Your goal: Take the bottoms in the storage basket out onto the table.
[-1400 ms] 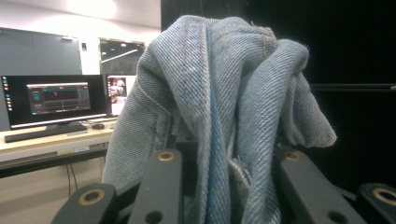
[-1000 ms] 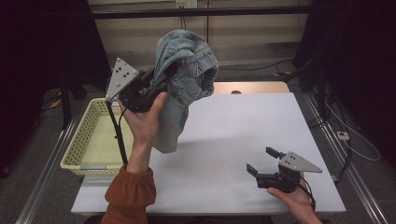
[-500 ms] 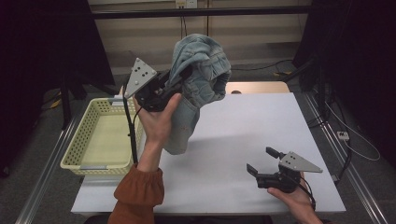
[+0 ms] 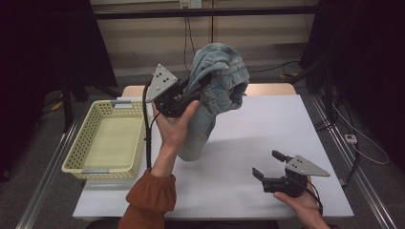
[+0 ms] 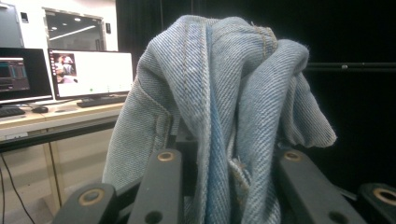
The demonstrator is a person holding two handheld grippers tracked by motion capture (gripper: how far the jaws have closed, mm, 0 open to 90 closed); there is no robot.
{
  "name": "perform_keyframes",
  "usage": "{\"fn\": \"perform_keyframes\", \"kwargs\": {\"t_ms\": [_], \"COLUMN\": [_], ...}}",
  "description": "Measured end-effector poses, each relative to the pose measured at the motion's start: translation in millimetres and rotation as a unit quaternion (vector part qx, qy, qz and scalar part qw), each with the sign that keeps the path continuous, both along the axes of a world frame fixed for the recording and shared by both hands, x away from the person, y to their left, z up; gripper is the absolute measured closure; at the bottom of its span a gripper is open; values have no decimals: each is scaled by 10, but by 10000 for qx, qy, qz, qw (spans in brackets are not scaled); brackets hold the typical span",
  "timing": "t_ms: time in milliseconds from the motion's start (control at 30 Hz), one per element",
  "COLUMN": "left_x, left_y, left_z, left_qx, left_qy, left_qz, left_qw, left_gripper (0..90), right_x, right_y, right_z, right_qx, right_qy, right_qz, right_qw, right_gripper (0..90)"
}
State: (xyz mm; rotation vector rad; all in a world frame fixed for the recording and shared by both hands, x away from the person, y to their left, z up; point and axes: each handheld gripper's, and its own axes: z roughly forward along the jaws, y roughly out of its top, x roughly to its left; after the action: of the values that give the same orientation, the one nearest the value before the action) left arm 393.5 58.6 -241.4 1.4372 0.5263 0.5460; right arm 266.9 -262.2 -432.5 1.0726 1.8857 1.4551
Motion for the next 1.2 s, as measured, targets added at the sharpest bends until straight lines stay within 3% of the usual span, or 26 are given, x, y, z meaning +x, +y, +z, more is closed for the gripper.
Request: {"fn": "perform_keyframes", "kwargs": {"t_ms": [267,533,800,1000,1200], "left_x": [86,149,179,178,186], "left_y": [-129,-187,-168,-168,-147], "left_z": [-136,-364,-560,-658,-737], "left_qx": [30,289,529,527,686], "left_qy": [92,304,485,618,702], "left_qz": [-72,-70,-53,-46,-36], "left_qw": [9999,9991,9974,9967,9952], "left_gripper": [728,726,726,724,722], "right_x": [-3,-3,0,1,0], "right_y": [-4,1,3,2,3], "right_z": [1,0,-3,-3,-3], "right_qx": [9,7,2,-3,-10], "right_qy": [-3,3,1,3,2], "right_qz": [12,22,31,20,26], "right_qw": [10000,10000,10000,10000,10000], "right_gripper": [53,52,52,52,52]}}
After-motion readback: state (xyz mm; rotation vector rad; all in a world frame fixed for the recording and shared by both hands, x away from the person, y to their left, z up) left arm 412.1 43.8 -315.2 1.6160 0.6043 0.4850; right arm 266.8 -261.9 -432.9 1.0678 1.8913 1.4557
